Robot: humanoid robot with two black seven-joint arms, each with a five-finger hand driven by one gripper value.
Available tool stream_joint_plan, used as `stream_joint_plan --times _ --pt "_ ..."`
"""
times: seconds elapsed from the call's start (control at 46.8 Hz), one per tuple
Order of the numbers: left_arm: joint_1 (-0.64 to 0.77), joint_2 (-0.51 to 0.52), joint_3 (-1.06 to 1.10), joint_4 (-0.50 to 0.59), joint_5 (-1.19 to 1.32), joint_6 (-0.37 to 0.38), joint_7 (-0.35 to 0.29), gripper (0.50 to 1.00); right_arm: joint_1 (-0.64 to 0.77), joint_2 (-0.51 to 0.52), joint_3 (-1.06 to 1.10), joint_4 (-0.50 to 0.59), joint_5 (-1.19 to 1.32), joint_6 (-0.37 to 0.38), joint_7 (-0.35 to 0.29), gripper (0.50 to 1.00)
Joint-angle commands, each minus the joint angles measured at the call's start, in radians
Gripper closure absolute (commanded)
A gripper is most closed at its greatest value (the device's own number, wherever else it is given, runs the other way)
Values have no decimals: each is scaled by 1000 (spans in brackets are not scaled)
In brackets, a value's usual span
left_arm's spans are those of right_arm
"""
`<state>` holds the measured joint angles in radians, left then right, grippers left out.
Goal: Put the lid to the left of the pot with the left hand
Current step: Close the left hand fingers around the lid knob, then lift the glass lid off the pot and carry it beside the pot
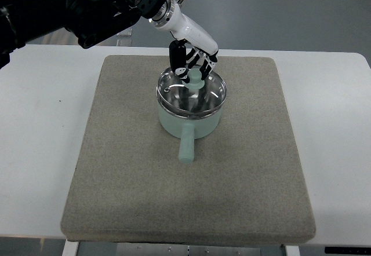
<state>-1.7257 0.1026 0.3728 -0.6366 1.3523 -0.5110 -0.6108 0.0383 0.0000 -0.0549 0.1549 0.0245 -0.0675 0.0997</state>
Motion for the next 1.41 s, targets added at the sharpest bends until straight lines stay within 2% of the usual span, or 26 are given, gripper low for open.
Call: stream_joint_plan --times 0.0,0.769,1.389 --pt "0 0 1 0 2 2 0 1000 0 0 1 0 0 0 0 579" --pt "-37 6 -11 9 -2 8 0 1000 0 0 1 0 0 0 0 579" --pt "-51 209 -12 29 -2 17 0 1000 0 0 1 0 0 0 0 579"
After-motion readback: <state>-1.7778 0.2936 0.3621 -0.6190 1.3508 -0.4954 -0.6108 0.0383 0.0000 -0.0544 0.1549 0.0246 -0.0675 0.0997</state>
